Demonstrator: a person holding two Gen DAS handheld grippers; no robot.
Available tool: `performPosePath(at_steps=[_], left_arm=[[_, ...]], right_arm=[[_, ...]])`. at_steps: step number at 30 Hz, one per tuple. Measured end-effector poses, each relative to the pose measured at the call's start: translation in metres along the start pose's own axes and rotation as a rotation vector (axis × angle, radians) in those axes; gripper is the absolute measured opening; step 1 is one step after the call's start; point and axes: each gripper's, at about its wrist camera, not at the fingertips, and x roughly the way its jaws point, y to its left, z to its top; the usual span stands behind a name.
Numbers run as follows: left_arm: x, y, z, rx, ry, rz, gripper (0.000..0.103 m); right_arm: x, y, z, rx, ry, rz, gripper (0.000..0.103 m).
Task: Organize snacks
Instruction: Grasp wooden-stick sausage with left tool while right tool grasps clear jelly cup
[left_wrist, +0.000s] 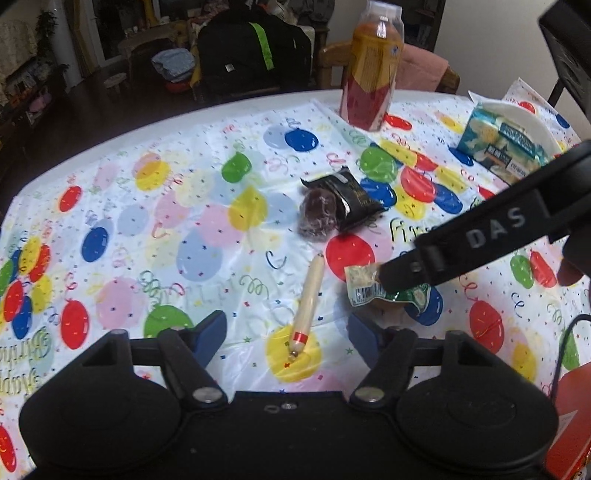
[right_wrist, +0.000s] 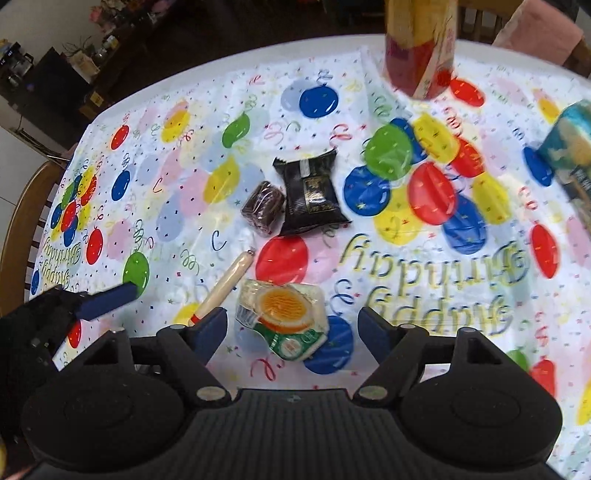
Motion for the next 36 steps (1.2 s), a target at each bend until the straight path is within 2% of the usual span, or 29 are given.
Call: performPosePath(at_steps=[2,4,5,9,11,18,20,25,36], left_arm=[[0.007,-0.001,0.000,0.004,0.013,-0.018,0.058],[0.012,-0.001,0.001,0.003,0.026,-0.036,0.052],[0.015,-0.002,0.001,0.003,0.030,-0.043,0.049],[0.022,-0.006,0.000,0.019,0.037,-0.057,0.040],[0.026,-0.006,0.000,0.016,0.045,-0.062,0.030],[0.031,-0.004,0.001,-0.003,0.049,-0.064,0.017],[0.032,-0.004,0.002,0.000,0.052,-0.061,0.009],[0.032,-0.004,0.003,-0.008,0.053,-0.056,0.007],[0.016,0.010,0.004,-0.091,0.051,-0.083,0.007]], right_arm=[[0.008,0.002,0.001,-0.002,0.012,-0.001,0.076],[0.015,0.003,0.001,-0.004,0.024,0.001,0.064],[0.018,0.003,0.002,0.002,0.028,0.004,0.061],[0.026,0.005,0.002,-0.004,0.036,0.014,0.060],[0.027,0.006,0.002,-0.019,0.034,0.007,0.060],[0.029,0.007,0.003,-0.023,0.030,0.006,0.058],[0.029,0.008,0.003,-0.026,0.025,0.001,0.056],[0.028,0.006,-0.001,-0.022,0.017,-0.008,0.049],[-0.001,0.000,-0.010,0.006,-0.009,0.021,0.048]])
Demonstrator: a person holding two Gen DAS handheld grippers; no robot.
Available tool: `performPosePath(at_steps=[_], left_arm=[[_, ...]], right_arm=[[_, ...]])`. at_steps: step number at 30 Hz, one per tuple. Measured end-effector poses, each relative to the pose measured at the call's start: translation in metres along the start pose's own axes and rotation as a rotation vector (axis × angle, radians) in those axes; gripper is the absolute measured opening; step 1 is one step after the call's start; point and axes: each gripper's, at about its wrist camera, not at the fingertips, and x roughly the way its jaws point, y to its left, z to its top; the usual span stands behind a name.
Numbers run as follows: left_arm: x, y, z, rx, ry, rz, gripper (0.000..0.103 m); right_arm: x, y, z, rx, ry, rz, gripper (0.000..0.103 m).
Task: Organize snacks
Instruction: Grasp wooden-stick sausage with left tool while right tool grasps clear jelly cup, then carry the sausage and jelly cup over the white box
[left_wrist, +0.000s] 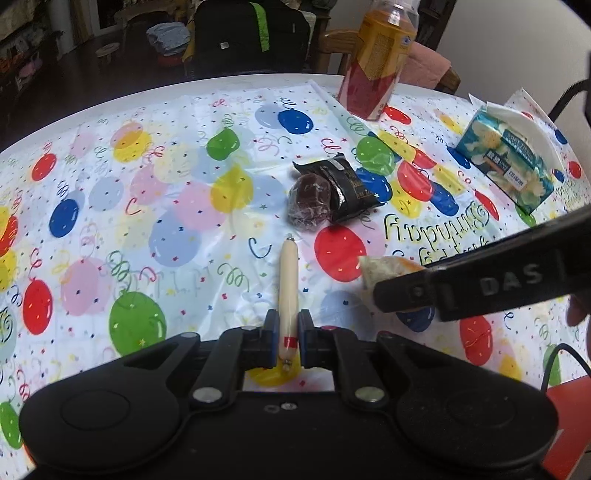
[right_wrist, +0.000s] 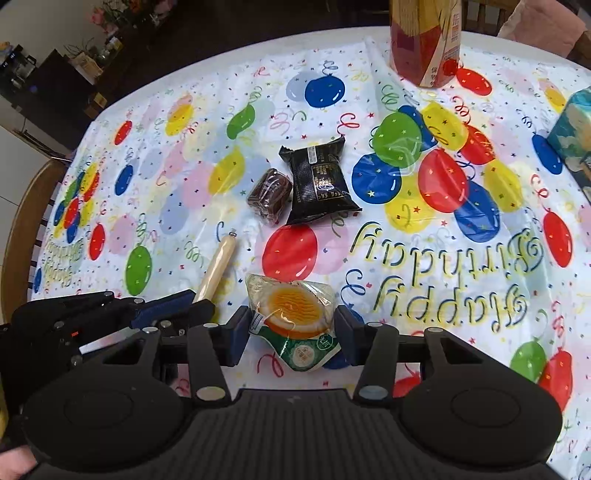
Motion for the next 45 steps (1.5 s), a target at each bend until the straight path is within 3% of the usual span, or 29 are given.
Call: performPosePath(at_steps=[14,28,45], left_arm=[[-0.062,-0.002,-0.009,-0.036,-0.010,-0.035,0.007],[-0.138,-0.028,-0.038,0.033,-0.044,-0.086,0.007],[-0.192,-0.060,-0.092,0.148,-0.064,-0.169,0.007]], right_arm=[[-0.081,0.000,-0.032,0.004,-0.070,0.015,0.048],[-0.158,0.020,-0.091,-0.013,-0.140,0.005,0.048],[-0.197,0.010,-0.182,0.077,-0.178,-0.026,0.048]])
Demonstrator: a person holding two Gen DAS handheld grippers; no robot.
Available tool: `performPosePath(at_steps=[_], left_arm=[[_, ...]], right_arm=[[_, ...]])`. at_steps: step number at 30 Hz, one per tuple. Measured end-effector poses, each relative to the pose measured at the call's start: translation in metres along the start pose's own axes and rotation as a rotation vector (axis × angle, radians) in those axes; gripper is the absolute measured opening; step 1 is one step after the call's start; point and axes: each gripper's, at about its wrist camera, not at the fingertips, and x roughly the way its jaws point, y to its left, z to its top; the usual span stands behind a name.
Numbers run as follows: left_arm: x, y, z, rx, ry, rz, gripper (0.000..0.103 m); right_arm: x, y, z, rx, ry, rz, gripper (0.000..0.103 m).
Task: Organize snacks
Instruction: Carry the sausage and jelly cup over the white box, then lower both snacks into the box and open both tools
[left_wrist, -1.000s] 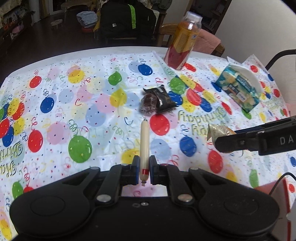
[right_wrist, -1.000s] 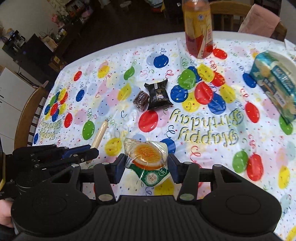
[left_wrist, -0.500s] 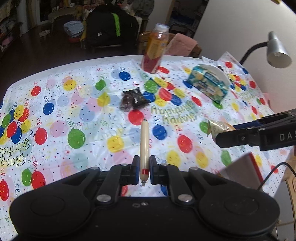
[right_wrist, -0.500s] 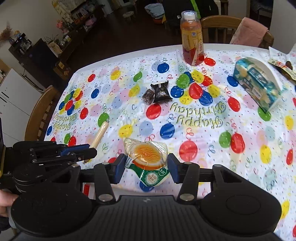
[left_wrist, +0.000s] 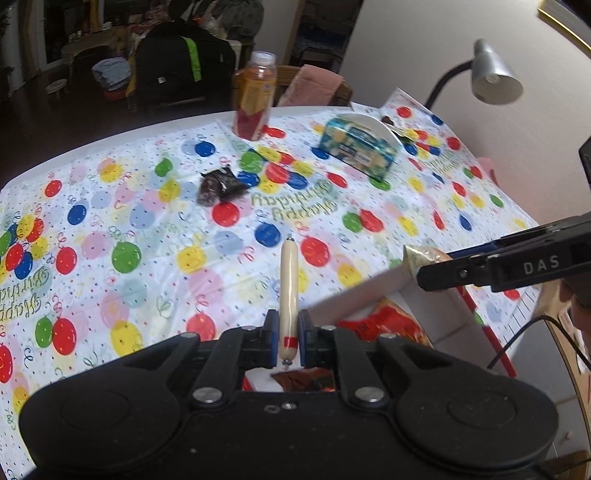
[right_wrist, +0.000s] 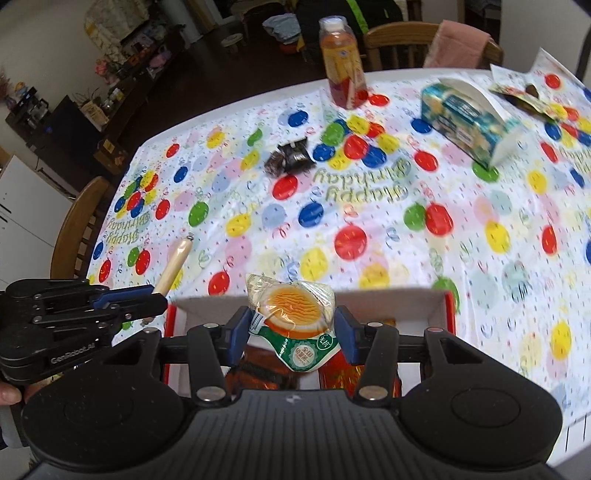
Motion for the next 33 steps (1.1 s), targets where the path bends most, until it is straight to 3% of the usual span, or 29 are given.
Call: performPosePath(at_steps=[18,33], left_arm=[[0.014,-0.044,-0.040,0.116,0.074,-0.071,0.007],[0.069,-0.050,-0.048,0.140,0.174,-0.034,0.007]], right_arm=[[0.012,-0.019,-0.060,0.057,0.034,-0.065,0.048],[0.043,-0.033,-0.084,0.082,0.091,-0.112,0.048]])
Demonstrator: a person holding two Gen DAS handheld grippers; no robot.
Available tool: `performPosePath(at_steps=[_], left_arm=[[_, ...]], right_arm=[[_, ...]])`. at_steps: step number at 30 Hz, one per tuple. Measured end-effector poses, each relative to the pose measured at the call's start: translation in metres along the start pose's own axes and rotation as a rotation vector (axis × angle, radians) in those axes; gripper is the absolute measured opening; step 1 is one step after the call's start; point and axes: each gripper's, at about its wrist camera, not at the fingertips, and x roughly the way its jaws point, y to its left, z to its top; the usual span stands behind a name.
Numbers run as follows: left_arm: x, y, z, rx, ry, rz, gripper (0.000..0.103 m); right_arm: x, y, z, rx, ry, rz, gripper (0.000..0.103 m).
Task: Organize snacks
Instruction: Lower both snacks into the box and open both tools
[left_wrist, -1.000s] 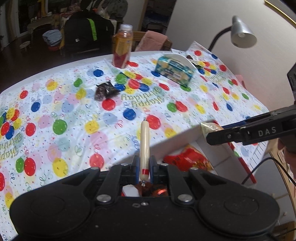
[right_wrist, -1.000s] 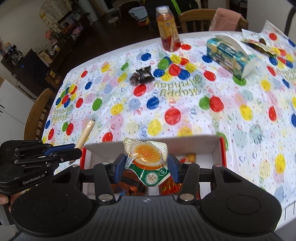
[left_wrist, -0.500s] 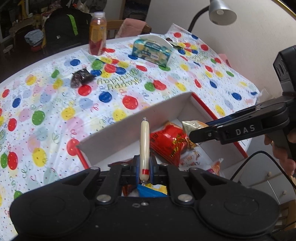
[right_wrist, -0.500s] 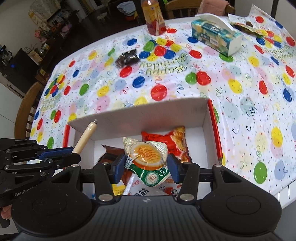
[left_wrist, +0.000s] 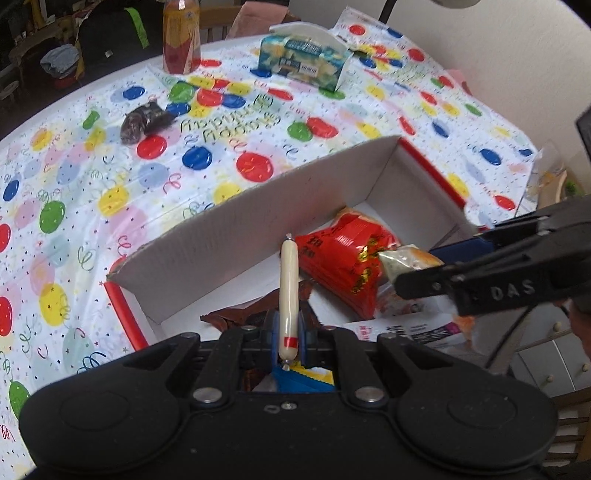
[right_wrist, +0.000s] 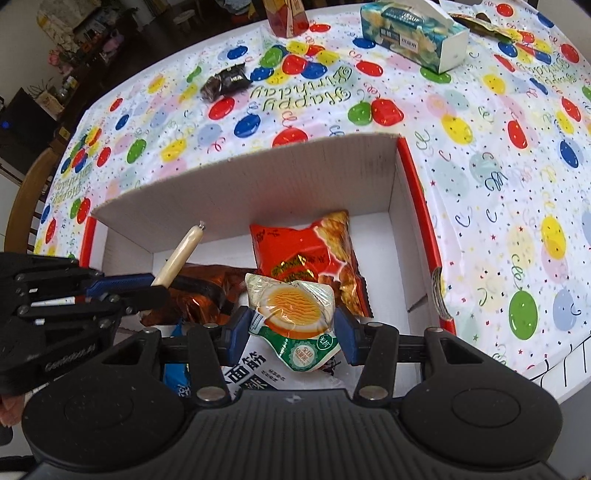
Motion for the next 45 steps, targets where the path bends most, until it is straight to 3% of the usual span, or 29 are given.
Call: performPosePath(at_steps=[10,22,29,34,36,38,45], left_arm=[[0.019,0.007,0.003,-0.025,0.040,0.012,0.007],[0.023,0.010,0.003,-0.036,0.050,0.030,0.010],[0.018,0.008,0.000,-0.037,0.042,0.036,0.022],[0.009,0.007,-0.003,-0.040,0.023,0.021,0.032],[0.004,0.006,-0.004,-0.040,0.011,0.025,0.044],[-0.004,0.005,-0.006,-0.040,-0.013,0.028,0.063],[-0.027,0.004,-0.008,-0.035,-0.071,0.017,0.068]], right_arm=[[0.016,0.000,-0.012,0.003,0.025,-0.014,0.049],[0.013,-0.002,-0.015,0.031,-0.012,-0.047,0.054],[0.001,0.003,-0.017,0.024,-0.054,-0.048,0.055],[-0.006,0.008,-0.019,0.032,-0.073,-0.022,0.063],[-0.009,0.011,-0.020,0.031,-0.079,-0.019,0.064],[-0.015,0.013,-0.022,0.027,-0.087,-0.015,0.069],[-0.038,0.023,-0.027,0.000,-0.126,-0.011,0.084]])
